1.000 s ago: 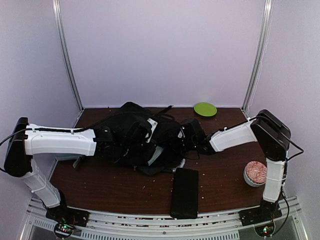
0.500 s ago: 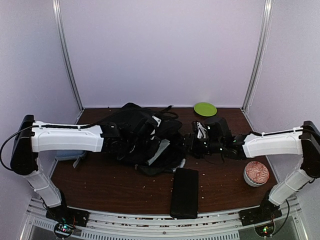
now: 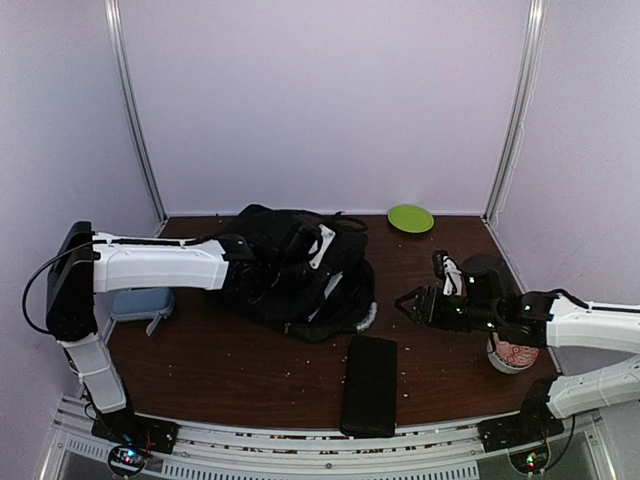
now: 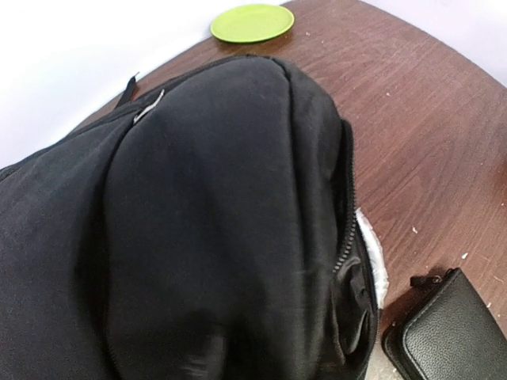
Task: Pack the student bag
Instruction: Place the book in the student bag, then move the stationery to the center of the board.
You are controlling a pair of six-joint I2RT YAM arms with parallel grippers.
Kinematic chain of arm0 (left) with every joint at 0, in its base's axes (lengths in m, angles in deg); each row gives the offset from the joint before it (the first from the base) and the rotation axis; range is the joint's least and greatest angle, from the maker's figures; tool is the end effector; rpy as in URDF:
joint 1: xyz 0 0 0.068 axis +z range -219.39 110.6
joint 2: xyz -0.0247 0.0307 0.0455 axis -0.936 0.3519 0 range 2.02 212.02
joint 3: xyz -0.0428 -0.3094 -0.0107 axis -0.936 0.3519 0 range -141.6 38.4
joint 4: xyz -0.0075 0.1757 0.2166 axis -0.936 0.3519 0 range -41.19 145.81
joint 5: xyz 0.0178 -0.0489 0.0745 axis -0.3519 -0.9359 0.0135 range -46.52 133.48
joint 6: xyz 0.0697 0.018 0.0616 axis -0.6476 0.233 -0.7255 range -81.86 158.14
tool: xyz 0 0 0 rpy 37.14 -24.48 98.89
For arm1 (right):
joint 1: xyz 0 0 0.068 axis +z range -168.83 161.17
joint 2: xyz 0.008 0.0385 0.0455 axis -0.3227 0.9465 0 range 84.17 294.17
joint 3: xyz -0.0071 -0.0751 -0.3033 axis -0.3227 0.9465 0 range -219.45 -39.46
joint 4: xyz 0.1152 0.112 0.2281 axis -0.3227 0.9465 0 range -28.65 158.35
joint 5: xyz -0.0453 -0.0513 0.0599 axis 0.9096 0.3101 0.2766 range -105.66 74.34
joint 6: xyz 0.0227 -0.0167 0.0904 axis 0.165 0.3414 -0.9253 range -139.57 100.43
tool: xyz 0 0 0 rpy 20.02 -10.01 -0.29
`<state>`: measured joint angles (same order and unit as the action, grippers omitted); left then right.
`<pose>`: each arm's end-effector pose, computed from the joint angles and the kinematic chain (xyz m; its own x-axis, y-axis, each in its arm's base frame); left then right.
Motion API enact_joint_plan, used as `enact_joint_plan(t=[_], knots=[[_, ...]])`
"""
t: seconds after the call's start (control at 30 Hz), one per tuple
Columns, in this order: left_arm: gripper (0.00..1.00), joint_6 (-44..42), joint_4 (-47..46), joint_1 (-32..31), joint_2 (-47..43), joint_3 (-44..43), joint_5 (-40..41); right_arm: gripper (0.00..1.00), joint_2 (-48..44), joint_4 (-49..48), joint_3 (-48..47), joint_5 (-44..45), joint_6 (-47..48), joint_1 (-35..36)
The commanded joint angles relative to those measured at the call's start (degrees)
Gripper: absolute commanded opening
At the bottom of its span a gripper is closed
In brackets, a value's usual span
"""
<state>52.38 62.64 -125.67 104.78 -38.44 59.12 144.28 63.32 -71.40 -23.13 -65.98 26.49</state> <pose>0.2808 -0.3788 0.2495 -0.5129 0.3416 -0.7876 0.5774 0.8161 -0.0220 0.1793 0.1971 0.2265 -0.8113 0.2010 -0.5490 -0.2847 0.6843 0.6713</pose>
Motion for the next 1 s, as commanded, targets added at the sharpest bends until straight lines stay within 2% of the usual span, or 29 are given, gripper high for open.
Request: enact_joint_plan(t=[0.0, 0.13, 0.17, 0.3, 0.43, 0.57, 0.63, 0.77, 0.87, 0.97], knots=[[0.64, 2.53, -4.13, 0.94, -3.8, 2.39, -1.85, 0.57, -3.45, 1.42, 1.33, 3.33, 3.0, 0.67], [0.96, 6.32, -1.85, 0.9, -14.18, 8.93, 3.48, 0.57, -5.86, 3.06, 0.46, 3.59, 5.06, 0.87], [0.98, 6.84, -0.96, 1.01, -17.42, 10.6, 5.41, 0.57, -6.41, 3.44, 0.21, 3.74, 5.58, 0.92], [0.98, 10.94, 6.32, 3.11, -29.45, 16.23, 12.4, 0.57, -8.18, 4.13, -0.2, 4.18, 6.59, 1.13], [0.98, 21.59, 18.89, 11.64, -37.92, 20.01, 14.39, 0.57, -8.15, 3.11, 0.22, 3.94, 7.0, 1.32], [0.98, 30.19, 27.06, 16.75, -44.72, 27.03, 17.2, 0.57, -7.7, 3.01, 0.84, 3.66, 7.24, 1.64], [0.97, 32.4, 26.7, 20.71, -47.74, 32.49, 12.85, 0.57, -7.97, 2.37, 1.97, 3.5, 7.22, 1.68], [0.96, 33.92, 20.6, 35.58, -53.67, 44.59, -2.1, 0.57, -7.8, 0.8, 3.93, 2.6, 7.15, 1.7], [0.97, 33.99, 19.99, 38.45, -55.15, 47.6, -1.56, 0.56, -7.71, 0.79, 4.14, 1.75, 7.12, 1.74], [0.98, 33.02, 17.07, 41.65, -51.15, 49.3, -2.28, 0.56, -8.32, 0.33, 4.8, 1.83, 7.14, 1.7]])
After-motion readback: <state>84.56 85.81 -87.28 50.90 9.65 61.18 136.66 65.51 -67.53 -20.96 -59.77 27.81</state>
